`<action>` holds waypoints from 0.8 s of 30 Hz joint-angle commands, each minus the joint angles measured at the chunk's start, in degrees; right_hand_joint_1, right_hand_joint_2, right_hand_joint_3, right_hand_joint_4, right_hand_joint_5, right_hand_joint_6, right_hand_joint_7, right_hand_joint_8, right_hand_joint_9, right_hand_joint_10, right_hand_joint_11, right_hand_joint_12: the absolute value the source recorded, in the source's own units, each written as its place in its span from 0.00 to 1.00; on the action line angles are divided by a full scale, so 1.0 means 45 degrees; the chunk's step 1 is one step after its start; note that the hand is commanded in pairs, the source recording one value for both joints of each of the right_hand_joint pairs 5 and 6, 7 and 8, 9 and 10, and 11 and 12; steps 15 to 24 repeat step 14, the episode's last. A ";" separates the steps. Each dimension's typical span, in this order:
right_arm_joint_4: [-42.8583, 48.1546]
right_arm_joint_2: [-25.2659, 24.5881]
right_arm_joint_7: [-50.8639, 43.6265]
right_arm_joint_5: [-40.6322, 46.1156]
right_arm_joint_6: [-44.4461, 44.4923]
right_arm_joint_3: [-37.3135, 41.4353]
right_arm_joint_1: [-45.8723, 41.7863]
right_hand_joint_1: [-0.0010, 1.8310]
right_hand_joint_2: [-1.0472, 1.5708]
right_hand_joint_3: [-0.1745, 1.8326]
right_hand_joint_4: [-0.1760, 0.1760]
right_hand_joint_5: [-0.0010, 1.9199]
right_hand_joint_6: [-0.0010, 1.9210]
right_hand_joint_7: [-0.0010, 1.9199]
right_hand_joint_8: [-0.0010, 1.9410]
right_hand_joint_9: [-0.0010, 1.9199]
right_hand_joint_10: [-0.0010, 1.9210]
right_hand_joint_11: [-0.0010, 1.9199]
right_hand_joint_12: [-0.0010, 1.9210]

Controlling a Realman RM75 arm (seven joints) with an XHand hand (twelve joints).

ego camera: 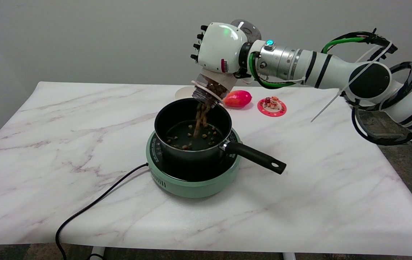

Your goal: Pour the contents of the bottle into the soup pot.

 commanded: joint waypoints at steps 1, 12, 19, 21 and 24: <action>-0.0139 -0.0070 0.0395 0.0162 -0.0315 -0.0606 0.0116 0.85 0.69 0.50 0.50 1.00 1.00 1.00 0.99 0.71 0.71 0.62 0.62; -0.0487 0.0086 0.0179 0.4053 -0.0859 0.0106 -0.0331 0.85 0.69 0.50 0.50 1.00 1.00 1.00 0.99 0.71 0.71 0.62 0.62; -0.0547 0.0146 0.0049 0.4910 -0.0936 0.0242 -0.0353 0.85 0.69 0.51 0.50 1.00 1.00 1.00 0.99 0.71 0.71 0.62 0.62; -0.0547 0.0146 0.0049 0.4910 -0.0936 0.0242 -0.0353 0.85 0.69 0.51 0.50 1.00 1.00 1.00 0.99 0.71 0.71 0.62 0.62; -0.0547 0.0146 0.0049 0.4910 -0.0936 0.0242 -0.0353 0.85 0.69 0.51 0.50 1.00 1.00 1.00 0.99 0.71 0.71 0.62 0.62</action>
